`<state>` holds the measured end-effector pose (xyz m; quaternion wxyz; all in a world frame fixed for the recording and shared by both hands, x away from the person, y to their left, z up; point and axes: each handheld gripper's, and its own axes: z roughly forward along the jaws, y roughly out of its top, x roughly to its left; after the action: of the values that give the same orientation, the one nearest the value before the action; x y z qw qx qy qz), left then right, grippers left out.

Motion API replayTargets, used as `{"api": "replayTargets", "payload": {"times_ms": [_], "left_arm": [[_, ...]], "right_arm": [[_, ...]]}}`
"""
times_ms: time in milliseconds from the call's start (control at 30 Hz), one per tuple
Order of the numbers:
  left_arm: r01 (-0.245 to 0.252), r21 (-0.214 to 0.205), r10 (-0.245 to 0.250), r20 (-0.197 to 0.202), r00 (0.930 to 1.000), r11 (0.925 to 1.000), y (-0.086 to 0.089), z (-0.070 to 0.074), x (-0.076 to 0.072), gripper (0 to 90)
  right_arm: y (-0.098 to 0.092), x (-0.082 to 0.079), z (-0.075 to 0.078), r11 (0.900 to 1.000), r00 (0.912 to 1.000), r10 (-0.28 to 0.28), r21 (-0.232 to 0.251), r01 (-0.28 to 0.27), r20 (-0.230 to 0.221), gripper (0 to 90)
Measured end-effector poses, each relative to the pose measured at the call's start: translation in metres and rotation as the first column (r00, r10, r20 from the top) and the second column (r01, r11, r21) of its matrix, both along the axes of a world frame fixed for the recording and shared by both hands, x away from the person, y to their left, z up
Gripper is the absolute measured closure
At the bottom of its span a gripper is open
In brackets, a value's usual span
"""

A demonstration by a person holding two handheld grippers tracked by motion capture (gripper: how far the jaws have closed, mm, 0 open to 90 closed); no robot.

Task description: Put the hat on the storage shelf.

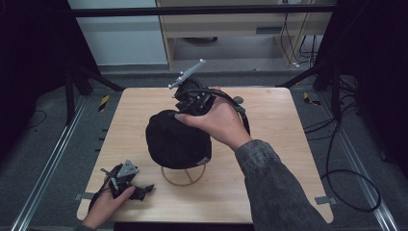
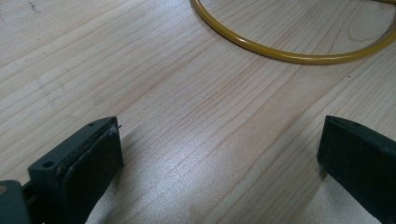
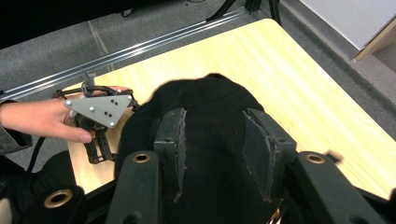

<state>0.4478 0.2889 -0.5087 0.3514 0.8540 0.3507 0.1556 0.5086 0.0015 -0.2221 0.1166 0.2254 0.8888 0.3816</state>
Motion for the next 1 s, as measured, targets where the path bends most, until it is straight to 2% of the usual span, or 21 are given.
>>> {"api": "replayTargets", "payload": {"times_ms": [600, 1000], "left_arm": [[0.003, 0.001, -0.003, -0.001, 1.0, 1.0, 0.0, 0.0, 0.0, 0.0], [0.001, 0.001, -0.001, -0.001, 1.0, 1.0, 0.0, 0.0, 0.0, 0.0]], "right_arm": [[-0.03, 0.003, -0.001, 0.9983, 0.9983, -0.058, -0.009, 0.058, 0.01, 59.8], [-0.065, 0.001, -0.007, 0.9887, 0.9879, -0.149, 0.014, 0.149, 0.041, 60.2]]}}
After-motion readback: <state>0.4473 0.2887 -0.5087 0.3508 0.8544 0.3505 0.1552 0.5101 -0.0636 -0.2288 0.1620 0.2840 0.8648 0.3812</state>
